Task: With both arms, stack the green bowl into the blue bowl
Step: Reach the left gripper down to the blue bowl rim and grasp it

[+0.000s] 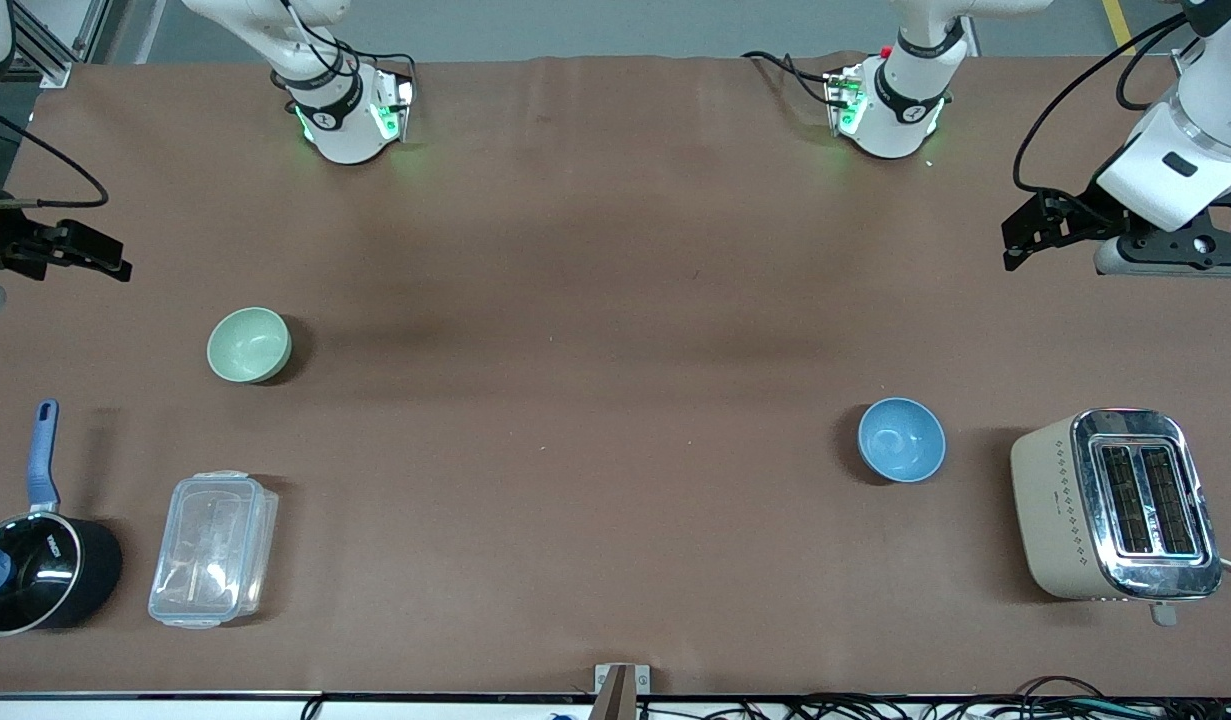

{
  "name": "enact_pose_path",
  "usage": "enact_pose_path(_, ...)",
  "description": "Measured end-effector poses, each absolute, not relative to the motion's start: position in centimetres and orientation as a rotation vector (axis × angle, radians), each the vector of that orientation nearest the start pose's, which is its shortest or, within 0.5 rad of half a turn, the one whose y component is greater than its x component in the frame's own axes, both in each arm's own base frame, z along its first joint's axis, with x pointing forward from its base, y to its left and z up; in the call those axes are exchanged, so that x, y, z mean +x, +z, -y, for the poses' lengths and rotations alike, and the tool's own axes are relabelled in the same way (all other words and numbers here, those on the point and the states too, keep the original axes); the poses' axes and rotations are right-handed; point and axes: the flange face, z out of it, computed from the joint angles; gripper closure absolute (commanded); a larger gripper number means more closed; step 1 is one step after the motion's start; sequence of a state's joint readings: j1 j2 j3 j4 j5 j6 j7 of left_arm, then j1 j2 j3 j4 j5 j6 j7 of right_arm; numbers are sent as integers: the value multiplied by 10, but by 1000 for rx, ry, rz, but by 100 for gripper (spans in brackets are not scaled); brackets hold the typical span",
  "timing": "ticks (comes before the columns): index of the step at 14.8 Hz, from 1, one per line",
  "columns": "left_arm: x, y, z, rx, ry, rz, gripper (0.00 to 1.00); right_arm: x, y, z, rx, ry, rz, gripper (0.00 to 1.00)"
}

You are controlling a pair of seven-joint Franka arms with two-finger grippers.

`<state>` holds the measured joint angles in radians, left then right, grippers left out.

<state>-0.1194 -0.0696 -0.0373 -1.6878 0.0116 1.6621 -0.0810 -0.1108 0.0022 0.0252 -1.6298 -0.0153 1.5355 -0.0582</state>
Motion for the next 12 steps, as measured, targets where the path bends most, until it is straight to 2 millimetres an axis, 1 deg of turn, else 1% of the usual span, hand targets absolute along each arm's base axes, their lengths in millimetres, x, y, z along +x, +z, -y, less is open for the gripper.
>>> enact_pose_path(3, 535, 615, 78, -3130, -69, -101, 0, 547, 593, 50, -3144, 153, -49, 0)
enact_pose_path(5, 541, 613, 70, -3128, -67, -80, 0, 547, 592, 51, -3143, 153, -51, 0)
enact_pose_path(6, 546, 609, 66, -3122, -58, -70, 0, 547, 592, 53, -3143, 154, -55, 0)
enact_pose_path(7, 553, 601, 63, -3116, -36, -63, 0, 547, 592, 55, -3142, 155, -61, 0)
enact_pose_path(8, 562, 587, 61, -3112, -5, -57, 0, 547, 591, 57, -3141, 158, -66, 0)
enact_pose_path(9, 573, 568, 58, -3111, 25, -48, 0, 547, 589, 58, -3141, 161, -70, 0)
enact_pose_path(11, 599, 523, 53, -3111, 58, -32, 0, 548, 588, 59, -3140, 166, -73, 0)
enact_pose_path(12, 612, 495, 53, -3112, 71, -29, 0, 548, 588, 60, -3139, 168, -75, 0)
